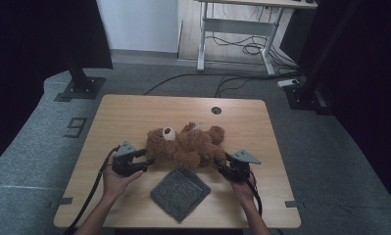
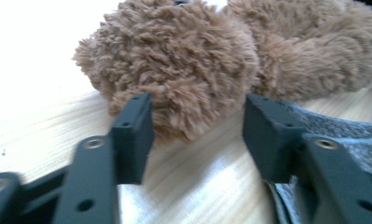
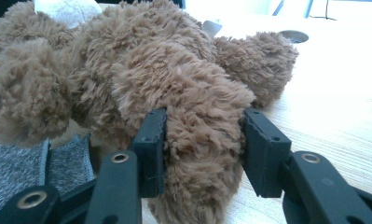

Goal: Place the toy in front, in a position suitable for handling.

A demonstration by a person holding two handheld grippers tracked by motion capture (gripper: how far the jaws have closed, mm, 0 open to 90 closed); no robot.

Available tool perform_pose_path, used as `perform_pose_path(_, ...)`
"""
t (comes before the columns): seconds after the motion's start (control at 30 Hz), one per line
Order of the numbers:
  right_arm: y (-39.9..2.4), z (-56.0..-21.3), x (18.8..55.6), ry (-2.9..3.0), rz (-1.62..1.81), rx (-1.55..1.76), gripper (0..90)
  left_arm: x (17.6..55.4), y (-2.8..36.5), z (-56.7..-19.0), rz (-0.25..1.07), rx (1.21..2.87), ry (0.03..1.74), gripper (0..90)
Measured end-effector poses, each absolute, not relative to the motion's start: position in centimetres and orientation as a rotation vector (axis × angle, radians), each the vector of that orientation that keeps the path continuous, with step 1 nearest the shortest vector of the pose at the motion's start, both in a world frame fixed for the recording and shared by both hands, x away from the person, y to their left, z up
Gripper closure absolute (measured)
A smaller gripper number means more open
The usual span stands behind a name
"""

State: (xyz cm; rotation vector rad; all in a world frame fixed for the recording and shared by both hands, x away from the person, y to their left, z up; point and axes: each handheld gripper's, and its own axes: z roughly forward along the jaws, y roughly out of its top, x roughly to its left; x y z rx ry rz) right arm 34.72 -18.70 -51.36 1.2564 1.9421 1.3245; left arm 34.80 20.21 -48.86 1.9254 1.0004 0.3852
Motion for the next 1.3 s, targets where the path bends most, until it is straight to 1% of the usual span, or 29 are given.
perform_pose_path(0.03,-18.7,-51.4,34.7,1.941,1.325,1.256,53.3,34.6,20.3,-48.7,0.376,1.929,1.003,37.4)
perform_pose_path(0.07,-18.8,-51.5,34.6,1.94,1.328,1.26,52.1,34.2,20.3,-48.6,0.355,1.928,1.004,34.2)
perform_pose_path(0.1,-18.8,-51.5,34.6,1.939,1.331,1.263,51.6,34.0,20.3,-48.5,0.341,1.926,0.999,33.3)
perform_pose_path(0.23,-19.0,-51.5,34.5,1.931,1.338,1.264,50.0,33.1,19.8,-48.7,0.326,1.937,0.979,31.2)
perform_pose_path(0.3,-19.0,-51.5,34.5,1.923,1.342,1.269,49.0,32.6,19.1,-49.1,0.321,1.961,0.963,30.1)
perform_pose_path(0.4,-19.1,-51.5,34.4,1.917,1.347,1.272,47.6,31.8,17.4,-50.2,0.257,2.004,0.92,30.0)
perform_pose_path(0.43,-19.1,-51.5,34.4,1.917,1.347,1.272,47.6,31.8,17.4,-50.2,0.257,2.004,0.92,29.9)
perform_pose_path(0.47,-19.2,-51.5,34.4,1.915,1.348,1.272,47.2,31.6,16.6,-50.8,0.219,2.019,0.906,29.6)
perform_pose_path(0.53,-19.2,-51.5,34.3,1.914,1.347,1.273,47.0,31.6,16.2,-51.2,0.208,2.033,0.903,29.1)
perform_pose_path(0.67,-19.3,-51.6,34.4,1.912,1.347,1.282,46.4,31.6,14.8,-52.9,0.166,2.08,0.904,25.3)
perform_pose_path(0.93,-19.4,-51.7,34.4,1.909,1.347,1.285,45.3,31.5,13.8,-54.2,0.145,2.127,0.904,25.0)
perform_pose_path(1.03,-19.5,-51.7,34.4,1.904,1.348,1.29,45.0,31.2,13.4,-54.5,0.151,2.144,0.895,29.3)
perform_pose_path(1.07,-19.5,-51.7,34.4,1.903,1.347,1.289,44.9,31.0,13.3,-54.6,0.17,2.148,0.883,34.1)
perform_pose_path(1.17,-19.5,-51.7,34.4,1.901,1.347,1.288,44.8,30.9,13.2,-54.6,0.19,2.147,0.879,44.0)
perform_pose_path(1.27,-19.6,-51.7,34.4,1.899,1.346,1.291,44.7,30.8,13.2,-54.6,0.198,2.149,0.862,57.4)
perform_pose_path(1.3,-19.6,-51.7,34.4,1.899,1.346,1.291,44.7,30.7,13.2,-54.6,0.198,2.15,0.855,57.4)
